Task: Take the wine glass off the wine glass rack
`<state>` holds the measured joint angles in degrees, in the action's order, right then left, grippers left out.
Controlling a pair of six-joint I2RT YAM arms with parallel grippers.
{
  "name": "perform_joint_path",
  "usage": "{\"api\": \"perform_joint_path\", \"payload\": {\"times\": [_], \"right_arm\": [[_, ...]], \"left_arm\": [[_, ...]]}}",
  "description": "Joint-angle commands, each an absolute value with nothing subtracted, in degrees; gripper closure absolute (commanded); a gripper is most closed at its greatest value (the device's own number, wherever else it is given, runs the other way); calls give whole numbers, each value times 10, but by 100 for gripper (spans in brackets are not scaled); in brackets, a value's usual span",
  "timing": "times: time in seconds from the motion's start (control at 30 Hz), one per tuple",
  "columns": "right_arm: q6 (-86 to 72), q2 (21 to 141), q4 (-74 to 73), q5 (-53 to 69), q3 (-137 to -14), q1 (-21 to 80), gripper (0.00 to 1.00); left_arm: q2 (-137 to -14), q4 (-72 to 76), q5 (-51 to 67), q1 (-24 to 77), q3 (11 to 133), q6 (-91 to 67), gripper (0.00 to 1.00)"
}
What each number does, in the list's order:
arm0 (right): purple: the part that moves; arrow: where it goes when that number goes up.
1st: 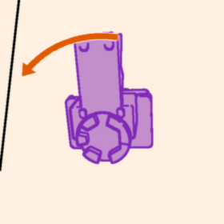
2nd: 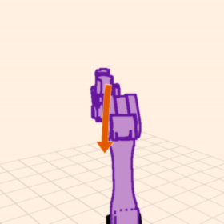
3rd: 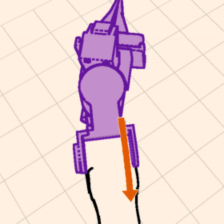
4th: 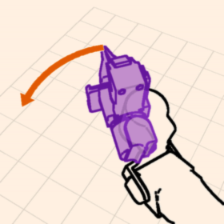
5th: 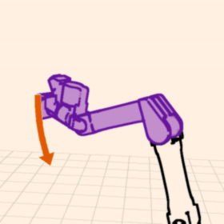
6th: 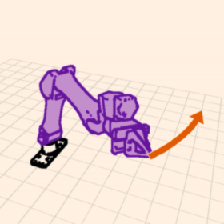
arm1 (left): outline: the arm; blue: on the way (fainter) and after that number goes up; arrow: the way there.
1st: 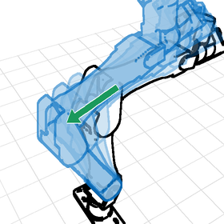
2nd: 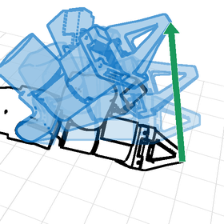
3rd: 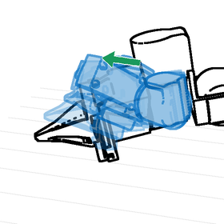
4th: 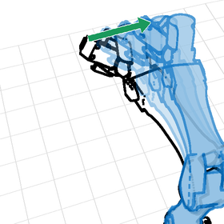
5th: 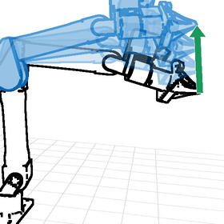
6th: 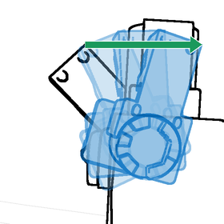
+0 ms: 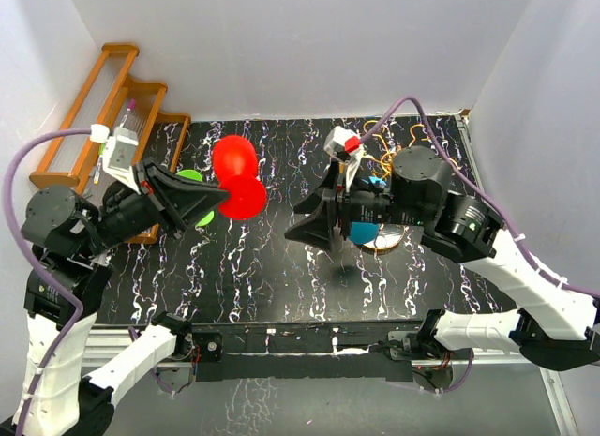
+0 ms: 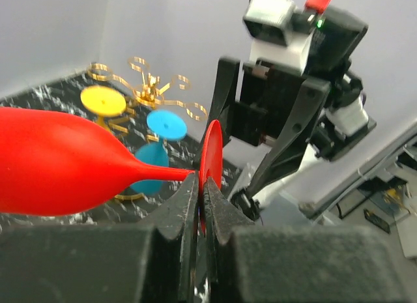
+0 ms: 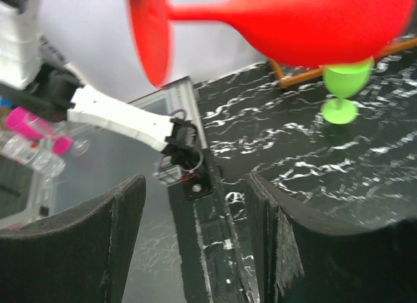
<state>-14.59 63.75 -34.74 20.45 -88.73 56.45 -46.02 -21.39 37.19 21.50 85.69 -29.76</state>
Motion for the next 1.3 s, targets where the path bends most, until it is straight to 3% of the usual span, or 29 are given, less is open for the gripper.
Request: {"api": "perform_joint_path", "payload": {"times": [0.0, 0.6, 0.77, 0.9, 0.97, 1.0, 1.03, 1.1, 1.2, 1.27], "right_arm": [[-137, 670, -284, 341, -918, 562, 36], [-144, 728, -256, 342, -908, 562, 38], [-155, 747, -235, 371, -908, 562, 43], [-163, 761, -220, 389, -909, 563, 57], [-163, 767, -222, 392, -912, 563, 73], [-163, 770, -225, 387, -913, 563, 87], [-160, 772, -233, 372, -914, 563, 91], [-141, 774, -262, 311, -916, 563, 92], [-101, 772, -292, 212, -901, 563, 92], [-68, 762, -279, 154, -868, 566, 92]], "left_arm": [[-462, -307, 416, 213, 827, -259, 100], [-421, -303, 458, 213, 771, -258, 100], [-421, -292, 462, 213, 761, -264, 100], [-424, -287, 458, 213, 754, -266, 100], [-428, -289, 453, 213, 752, -266, 100], [-429, -293, 445, 213, 754, -267, 100], [-431, -302, 428, 213, 757, -268, 100], [-437, -350, 366, 213, 773, -274, 80], [-453, -455, 227, 213, 816, -312, 66], [-458, -517, 162, 213, 829, -355, 65]]}}
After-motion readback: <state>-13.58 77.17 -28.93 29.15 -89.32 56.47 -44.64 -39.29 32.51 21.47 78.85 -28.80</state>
